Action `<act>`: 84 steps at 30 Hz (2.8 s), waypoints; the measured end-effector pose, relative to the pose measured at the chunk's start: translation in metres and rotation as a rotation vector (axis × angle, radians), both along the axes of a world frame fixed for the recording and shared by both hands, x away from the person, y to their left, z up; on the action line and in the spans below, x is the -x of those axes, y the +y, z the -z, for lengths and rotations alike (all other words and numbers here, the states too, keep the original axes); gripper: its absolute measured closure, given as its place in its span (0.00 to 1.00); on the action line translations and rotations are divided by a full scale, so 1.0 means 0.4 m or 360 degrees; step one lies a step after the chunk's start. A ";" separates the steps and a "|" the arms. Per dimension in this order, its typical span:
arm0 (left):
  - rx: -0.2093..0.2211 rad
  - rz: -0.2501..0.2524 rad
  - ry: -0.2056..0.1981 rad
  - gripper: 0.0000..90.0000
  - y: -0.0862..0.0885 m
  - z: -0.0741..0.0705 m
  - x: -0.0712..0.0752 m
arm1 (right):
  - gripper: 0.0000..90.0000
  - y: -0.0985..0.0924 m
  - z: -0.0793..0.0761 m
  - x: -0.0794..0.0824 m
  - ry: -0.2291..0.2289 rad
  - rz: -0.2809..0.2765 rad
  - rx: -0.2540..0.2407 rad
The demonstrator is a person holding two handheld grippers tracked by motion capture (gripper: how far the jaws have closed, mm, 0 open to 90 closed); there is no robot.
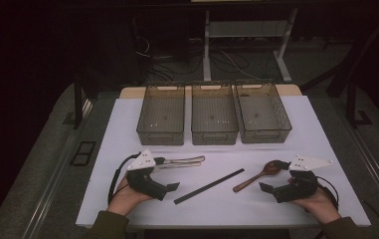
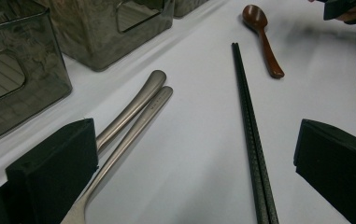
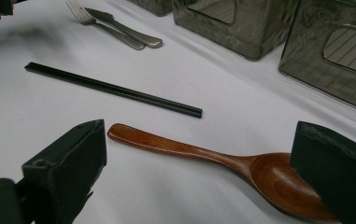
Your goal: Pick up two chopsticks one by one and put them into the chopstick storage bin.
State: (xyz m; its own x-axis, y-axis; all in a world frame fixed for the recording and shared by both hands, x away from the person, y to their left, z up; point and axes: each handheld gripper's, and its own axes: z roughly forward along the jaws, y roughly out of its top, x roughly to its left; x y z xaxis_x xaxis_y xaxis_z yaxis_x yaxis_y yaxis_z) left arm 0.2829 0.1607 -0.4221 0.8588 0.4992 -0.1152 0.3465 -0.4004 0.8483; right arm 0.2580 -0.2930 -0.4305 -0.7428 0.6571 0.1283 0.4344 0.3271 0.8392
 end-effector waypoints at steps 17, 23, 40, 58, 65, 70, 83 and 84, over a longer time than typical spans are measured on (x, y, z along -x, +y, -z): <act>0.0011 0.0020 -0.0015 0.00 -0.016 -0.016 -0.012 | 0.04 -0.007 -0.003 0.003 -0.0007 0.0010 -0.0034; 0.0007 0.0035 -0.0007 0.00 -0.037 -0.015 -0.021 | 0.04 -0.008 -0.004 0.001 -0.0002 -0.0001 -0.0039; 0.0013 0.0078 -0.0011 0.02 -0.089 -0.017 -0.016 | 0.04 -0.010 -0.007 0.002 -0.0008 0.0011 -0.0067; -0.0007 0.0123 0.0027 0.35 -0.125 -0.003 -0.005 | 0.04 -0.011 -0.008 0.001 -0.0014 0.0014 -0.0066; -0.0023 0.0136 0.0079 0.57 -0.127 0.008 -0.007 | 0.04 -0.012 -0.008 0.001 -0.0017 0.0013 -0.0069; -0.0040 0.0170 0.0118 0.69 -0.136 0.020 -0.004 | 0.04 -0.011 -0.008 0.001 -0.0015 0.0012 -0.0068; -0.0141 0.0241 0.0192 0.83 -0.148 0.040 -0.003 | 0.04 -0.011 -0.007 0.001 -0.0013 0.0013 -0.0066; -0.0146 0.0247 0.0202 0.84 -0.149 0.042 -0.003 | 0.04 -0.011 -0.007 0.001 -0.0013 0.0012 -0.0066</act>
State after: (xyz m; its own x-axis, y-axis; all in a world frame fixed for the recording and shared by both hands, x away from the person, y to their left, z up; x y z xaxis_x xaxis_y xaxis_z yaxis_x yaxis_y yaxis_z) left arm 0.2841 0.1013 -0.4391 0.9078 0.3752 -0.1872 0.3760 -0.5309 0.7594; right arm 0.2576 -0.2974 -0.4276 -0.7390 0.6569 0.1496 0.4297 0.2886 0.8556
